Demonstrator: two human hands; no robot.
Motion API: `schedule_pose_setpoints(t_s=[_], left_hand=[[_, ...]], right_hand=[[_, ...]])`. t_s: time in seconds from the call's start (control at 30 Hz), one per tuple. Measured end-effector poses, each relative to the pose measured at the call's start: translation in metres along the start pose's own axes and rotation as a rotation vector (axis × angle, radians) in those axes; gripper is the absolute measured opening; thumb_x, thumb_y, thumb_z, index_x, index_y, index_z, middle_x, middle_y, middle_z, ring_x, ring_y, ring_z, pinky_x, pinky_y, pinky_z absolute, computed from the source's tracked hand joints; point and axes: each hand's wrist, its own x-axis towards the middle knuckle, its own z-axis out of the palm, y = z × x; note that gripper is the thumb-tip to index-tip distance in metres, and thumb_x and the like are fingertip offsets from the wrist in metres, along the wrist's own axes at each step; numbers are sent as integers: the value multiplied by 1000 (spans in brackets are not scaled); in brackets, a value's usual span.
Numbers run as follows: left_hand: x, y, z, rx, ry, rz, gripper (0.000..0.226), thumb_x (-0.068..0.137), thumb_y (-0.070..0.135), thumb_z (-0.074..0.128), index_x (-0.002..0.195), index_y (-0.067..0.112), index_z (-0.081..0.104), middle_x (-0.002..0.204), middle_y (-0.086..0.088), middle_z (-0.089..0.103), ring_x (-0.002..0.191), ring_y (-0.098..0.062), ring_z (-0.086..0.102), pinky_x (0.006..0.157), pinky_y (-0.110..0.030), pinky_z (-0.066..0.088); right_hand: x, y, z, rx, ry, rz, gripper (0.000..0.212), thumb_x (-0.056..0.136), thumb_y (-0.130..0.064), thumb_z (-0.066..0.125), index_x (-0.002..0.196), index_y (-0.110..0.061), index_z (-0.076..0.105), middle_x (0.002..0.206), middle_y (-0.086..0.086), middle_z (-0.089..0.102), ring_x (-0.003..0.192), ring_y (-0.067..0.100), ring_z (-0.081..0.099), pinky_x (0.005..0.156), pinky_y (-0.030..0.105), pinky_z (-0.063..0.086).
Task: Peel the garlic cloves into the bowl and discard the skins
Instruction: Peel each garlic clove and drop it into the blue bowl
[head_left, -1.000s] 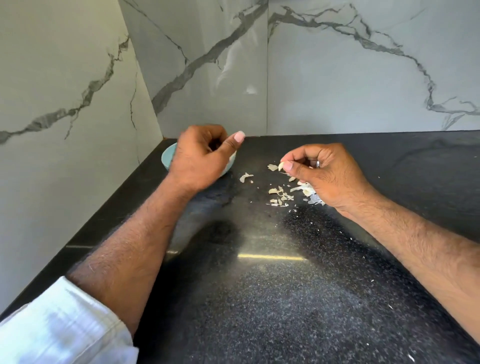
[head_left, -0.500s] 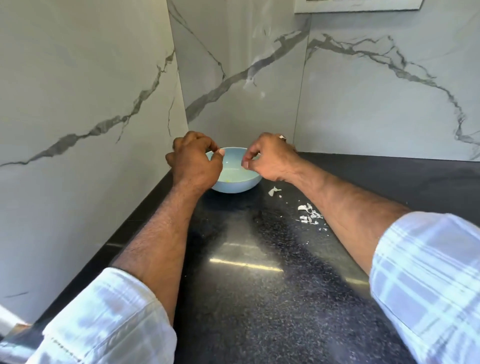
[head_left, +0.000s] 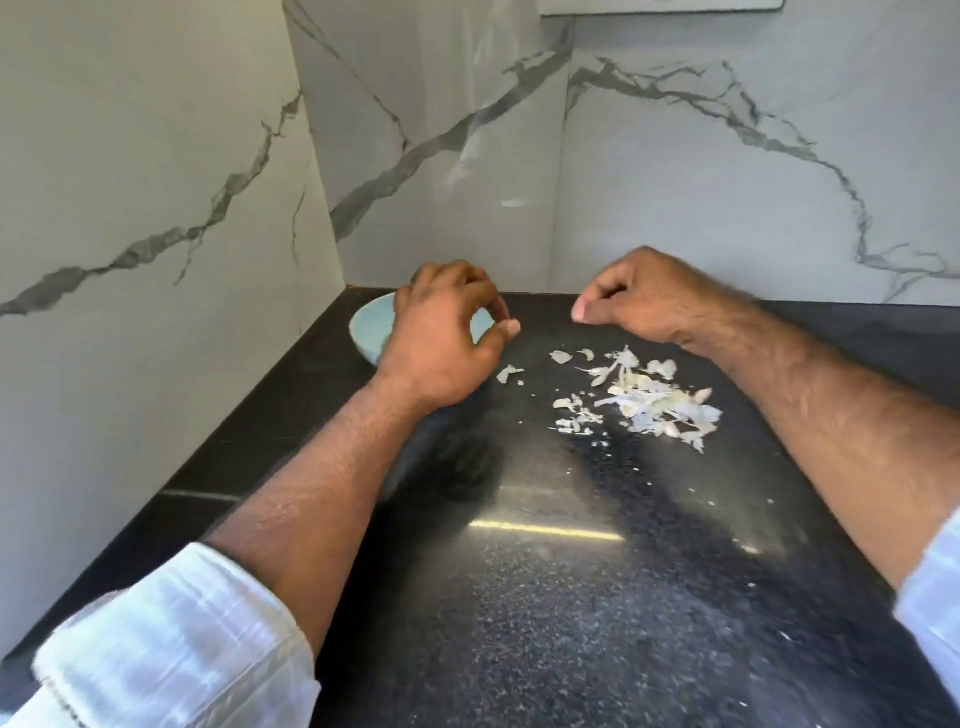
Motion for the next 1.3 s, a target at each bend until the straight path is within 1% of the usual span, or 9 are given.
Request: schedule_pose_setpoints(t_s=[0.13,0.2,0.37,0.63,0.7,0.83,0.93,1.07,1.3], left_hand=[[1,31,28,-238,-88,-19,12,92,38,72,90,26,74,97,7,70,99,-17,64,92,-41,53],[4,41,41,-345,-114,-147,6,94,30,73,90,25,75,88,8,72,81,-10,66,77,-34,55],[1,35,55,-281,-164,-175,4,96,23,74,93,24,76,85,7,73,75,-10,64,71,-26,54],[-1,21,48,-264,-264,-95,5,97,27,76,98,21,77,85,11,71,77,-8,64,72,-19,50],[-1,19,43,-261,-280,-121,3,98,24,74,99,22,77,82,12,72,75,-7,64,72,-20,50],[-3,14,29,-250,-332,-197,5,99,19,73,100,23,75,77,10,74,72,-10,73,74,-25,57],[-6,12,18,-276,-334,-272,4,100,17,72,99,19,74,76,5,76,67,-12,75,71,-25,59],[-10,20,10,-303,-376,-315,4,102,16,70,101,18,74,81,3,79,69,-14,77,64,-21,54],[-8,19,4,-164,-466,-281,9,103,21,69,96,21,74,76,6,79,60,-11,74,74,-26,60]], right_hand=[[-27,44,-3,-9,43,8,12,79,-21,91,82,-25,80,82,-8,78,78,10,72,70,27,57],[-26,58,7,-101,37,-66,19,86,-15,85,84,-33,80,79,-14,74,72,-2,66,69,19,54],[-10,66,27,-354,23,-177,15,92,-30,76,92,-45,79,86,-18,59,93,9,55,100,48,47],[-2,67,36,-465,-55,-263,6,91,-41,78,95,-40,74,97,-14,50,101,14,47,103,48,40],[-8,63,35,-419,-17,-310,8,94,-33,77,98,-35,70,98,-13,58,99,13,54,99,41,44],[-24,47,35,-133,35,-342,11,88,-19,84,95,-26,81,85,-17,73,77,-4,67,68,8,47],[-33,40,38,-43,51,-320,13,89,-20,84,98,-30,83,93,-15,78,82,-5,69,73,14,52],[-44,29,39,50,70,-287,11,85,-18,88,91,-25,83,79,-6,76,64,0,62,62,19,55],[-47,11,60,-349,71,-500,16,90,-11,76,88,-26,81,82,-12,65,76,9,57,73,34,56]])
